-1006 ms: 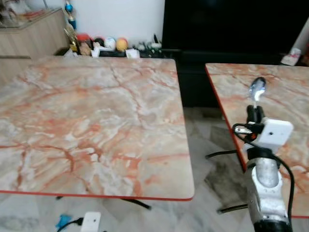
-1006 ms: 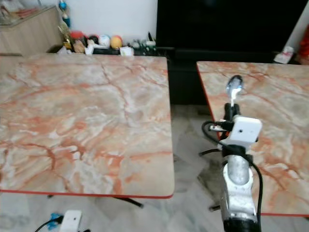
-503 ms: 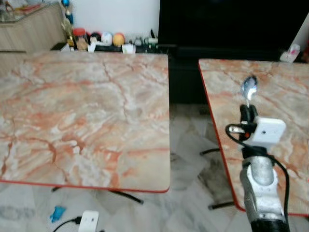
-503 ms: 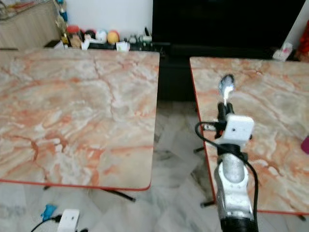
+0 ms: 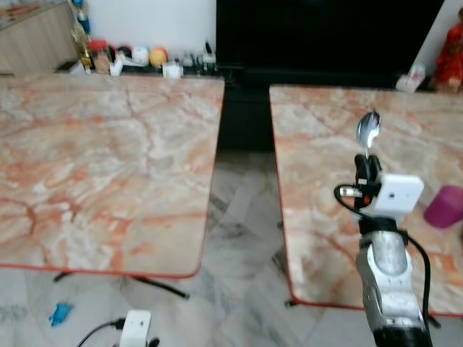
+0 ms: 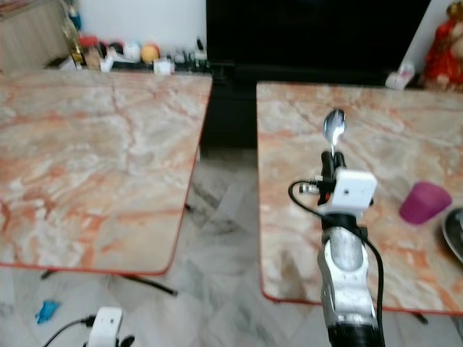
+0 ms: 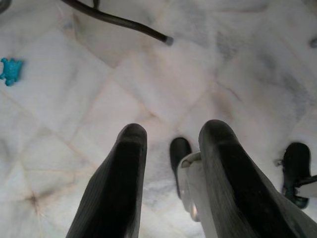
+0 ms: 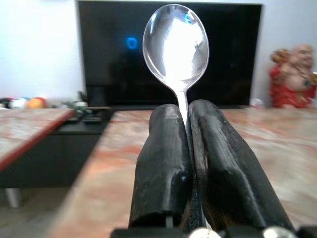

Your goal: Setting the table

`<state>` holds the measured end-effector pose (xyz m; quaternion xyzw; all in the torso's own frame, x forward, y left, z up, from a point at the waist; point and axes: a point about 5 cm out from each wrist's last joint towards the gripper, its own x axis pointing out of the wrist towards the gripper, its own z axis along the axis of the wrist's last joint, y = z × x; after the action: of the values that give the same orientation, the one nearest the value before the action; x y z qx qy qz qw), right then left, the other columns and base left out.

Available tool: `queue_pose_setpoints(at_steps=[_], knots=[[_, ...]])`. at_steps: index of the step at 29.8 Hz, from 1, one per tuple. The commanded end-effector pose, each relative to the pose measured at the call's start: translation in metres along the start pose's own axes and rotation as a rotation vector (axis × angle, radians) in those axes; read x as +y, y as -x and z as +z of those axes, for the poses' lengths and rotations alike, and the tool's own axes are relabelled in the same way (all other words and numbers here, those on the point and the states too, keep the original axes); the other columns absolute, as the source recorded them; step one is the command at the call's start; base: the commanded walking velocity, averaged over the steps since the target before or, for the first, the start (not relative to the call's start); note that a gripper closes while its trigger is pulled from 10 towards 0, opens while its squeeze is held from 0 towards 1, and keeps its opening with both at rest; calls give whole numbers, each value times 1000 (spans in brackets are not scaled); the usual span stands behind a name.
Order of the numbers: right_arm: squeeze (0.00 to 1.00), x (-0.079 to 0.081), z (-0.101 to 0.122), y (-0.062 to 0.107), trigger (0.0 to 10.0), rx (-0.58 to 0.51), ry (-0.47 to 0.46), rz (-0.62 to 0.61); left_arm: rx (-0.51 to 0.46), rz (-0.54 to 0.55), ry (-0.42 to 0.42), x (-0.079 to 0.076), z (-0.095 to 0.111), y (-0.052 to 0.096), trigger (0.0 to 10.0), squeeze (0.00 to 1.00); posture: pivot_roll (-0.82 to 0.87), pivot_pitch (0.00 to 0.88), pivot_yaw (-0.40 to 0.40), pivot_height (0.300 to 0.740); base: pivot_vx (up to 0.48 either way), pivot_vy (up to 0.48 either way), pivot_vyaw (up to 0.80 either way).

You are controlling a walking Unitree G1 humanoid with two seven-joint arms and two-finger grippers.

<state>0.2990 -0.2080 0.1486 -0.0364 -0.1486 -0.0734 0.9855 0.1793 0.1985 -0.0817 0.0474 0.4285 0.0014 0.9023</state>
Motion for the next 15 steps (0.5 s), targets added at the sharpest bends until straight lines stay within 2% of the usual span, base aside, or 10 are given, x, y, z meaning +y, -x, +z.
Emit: queue_pose_setpoints(at_steps=[1, 15], knots=[[0, -7, 4, -2, 10000, -15, 6, -18, -2, -24, -13, -9, 1, -1, 10000, 0, 27, 0, -19, 736, 0, -409, 0], [0, -10, 5, -2, 10000, -22, 15, -26, -5, -24, -23, -6, 1, 0, 10000, 0, 23, 0, -14, 736, 0, -406, 0]])
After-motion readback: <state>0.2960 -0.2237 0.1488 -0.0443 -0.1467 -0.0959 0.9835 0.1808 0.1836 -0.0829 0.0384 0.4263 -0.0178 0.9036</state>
